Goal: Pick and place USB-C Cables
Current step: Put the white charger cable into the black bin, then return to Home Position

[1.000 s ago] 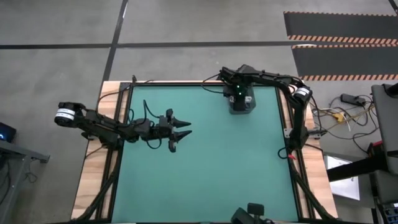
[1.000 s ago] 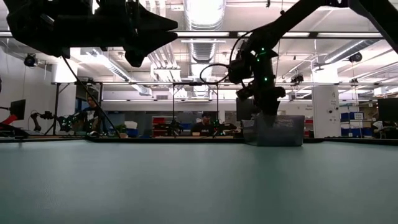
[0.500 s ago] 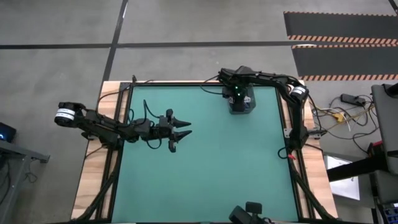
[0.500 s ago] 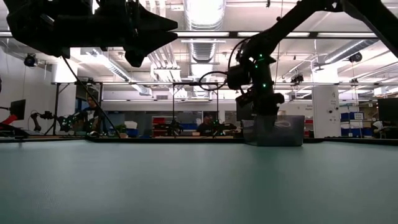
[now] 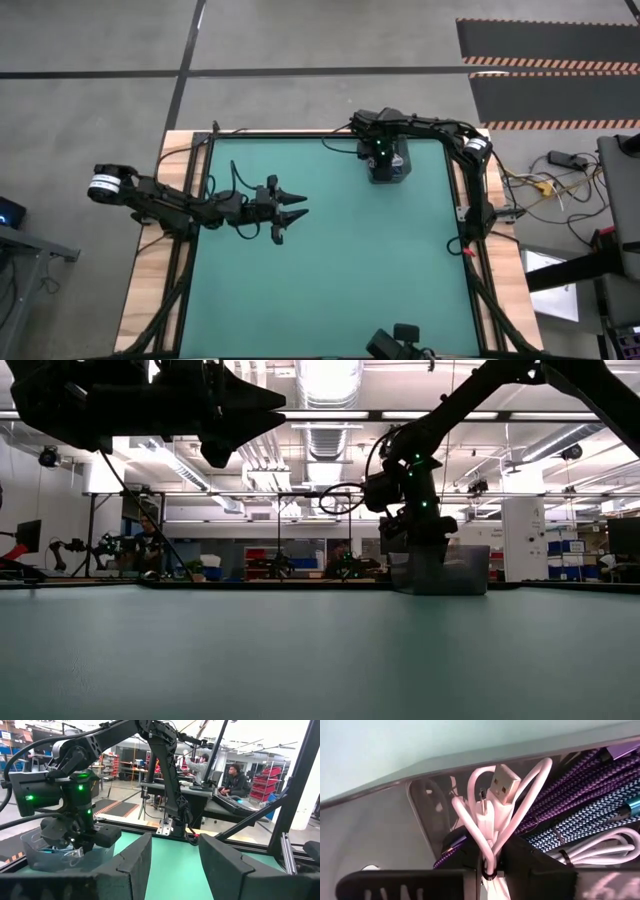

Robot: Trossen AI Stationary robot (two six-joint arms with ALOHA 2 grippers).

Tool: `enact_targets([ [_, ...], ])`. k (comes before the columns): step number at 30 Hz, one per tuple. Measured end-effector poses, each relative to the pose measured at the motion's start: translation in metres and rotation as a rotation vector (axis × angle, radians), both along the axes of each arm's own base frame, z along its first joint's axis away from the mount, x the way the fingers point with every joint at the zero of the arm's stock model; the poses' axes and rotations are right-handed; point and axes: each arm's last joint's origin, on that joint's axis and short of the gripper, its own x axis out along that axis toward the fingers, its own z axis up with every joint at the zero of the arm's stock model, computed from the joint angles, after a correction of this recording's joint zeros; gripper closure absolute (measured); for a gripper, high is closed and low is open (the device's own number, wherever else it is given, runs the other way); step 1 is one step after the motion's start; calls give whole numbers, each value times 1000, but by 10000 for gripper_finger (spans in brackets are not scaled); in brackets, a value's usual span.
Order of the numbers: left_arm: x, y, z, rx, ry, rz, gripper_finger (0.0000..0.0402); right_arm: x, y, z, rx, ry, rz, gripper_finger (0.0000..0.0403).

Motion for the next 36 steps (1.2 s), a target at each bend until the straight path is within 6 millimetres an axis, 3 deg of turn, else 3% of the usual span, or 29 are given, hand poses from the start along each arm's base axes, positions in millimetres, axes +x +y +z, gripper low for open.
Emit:
enact_targets([
  [23, 0, 1, 0, -10, -2, 19, 253, -1, 0, 3, -15, -4, -32, 276],
  [36, -2, 1, 5, -16, -29, 17, 253, -9, 11, 51, -79, -127, -153, 273],
])
